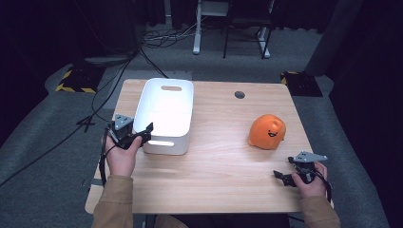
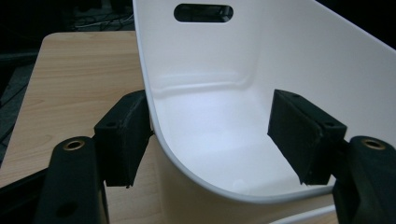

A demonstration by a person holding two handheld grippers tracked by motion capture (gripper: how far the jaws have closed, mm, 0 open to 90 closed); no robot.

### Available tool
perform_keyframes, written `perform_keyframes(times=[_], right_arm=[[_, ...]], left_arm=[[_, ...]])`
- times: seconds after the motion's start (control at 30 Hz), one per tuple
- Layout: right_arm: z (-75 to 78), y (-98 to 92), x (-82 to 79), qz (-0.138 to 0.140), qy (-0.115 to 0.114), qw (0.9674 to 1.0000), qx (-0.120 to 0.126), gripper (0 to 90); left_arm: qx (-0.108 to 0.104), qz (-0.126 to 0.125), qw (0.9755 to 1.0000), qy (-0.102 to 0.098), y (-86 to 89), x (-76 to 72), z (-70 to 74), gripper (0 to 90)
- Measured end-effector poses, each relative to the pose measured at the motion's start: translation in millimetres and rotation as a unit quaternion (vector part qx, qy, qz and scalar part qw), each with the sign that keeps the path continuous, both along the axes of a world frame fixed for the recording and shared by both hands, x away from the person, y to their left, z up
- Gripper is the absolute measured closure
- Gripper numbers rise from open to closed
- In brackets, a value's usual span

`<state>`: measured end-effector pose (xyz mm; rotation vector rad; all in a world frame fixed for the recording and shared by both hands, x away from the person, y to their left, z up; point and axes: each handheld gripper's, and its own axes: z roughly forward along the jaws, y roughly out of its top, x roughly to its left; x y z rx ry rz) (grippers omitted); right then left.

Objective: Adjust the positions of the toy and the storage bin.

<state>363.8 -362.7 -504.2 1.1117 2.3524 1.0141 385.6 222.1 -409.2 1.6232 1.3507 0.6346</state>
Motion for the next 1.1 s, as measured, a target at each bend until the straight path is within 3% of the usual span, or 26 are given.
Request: perform_keyframes(times=[0.07, 0.2, 0.43, 0.87, 0.97, 1.1], right_arm=[[0.0, 0.0, 0.0, 0.0, 0.0, 1.0, 0.0, 7.4], [0.0, 0.0, -0.1, 0.0, 0.001, 1.0, 0.0, 7.5], [0.4, -0.3, 0.0, 0.001, 0.002, 1.0, -0.002, 7.5], [0.0, 0.0, 0.0, 0.0, 0.0, 1.0, 0.0, 7.4], [0.1, -0.2, 0.0, 0.001, 0.001, 1.0, -0.001, 7.5], [0.2, -0.2, -0.1, 0.001, 0.001, 1.0, -0.002, 7.4]], left_arm=[[-0.004, -0.001, 1.0, 0.0, 0.0, 0.8, -1.0, 29.7], [0.01, 0.006, 0.9999, -0.008, -5.7, -4.3, 0.1, 32.7], [-0.001, -0.03, 0.9994, -0.016, -19.0, -18.4, -1.4, 34.9], [-0.002, -0.069, 0.9973, -0.026, -48.2, -44.2, -2.8, 36.2], [-0.012, -0.088, 0.9957, -0.027, -58.3, -53.0, -3.9, 36.4], [-0.009, -0.11, 0.9935, -0.026, -68.0, -63.0, -3.3, 36.5]])
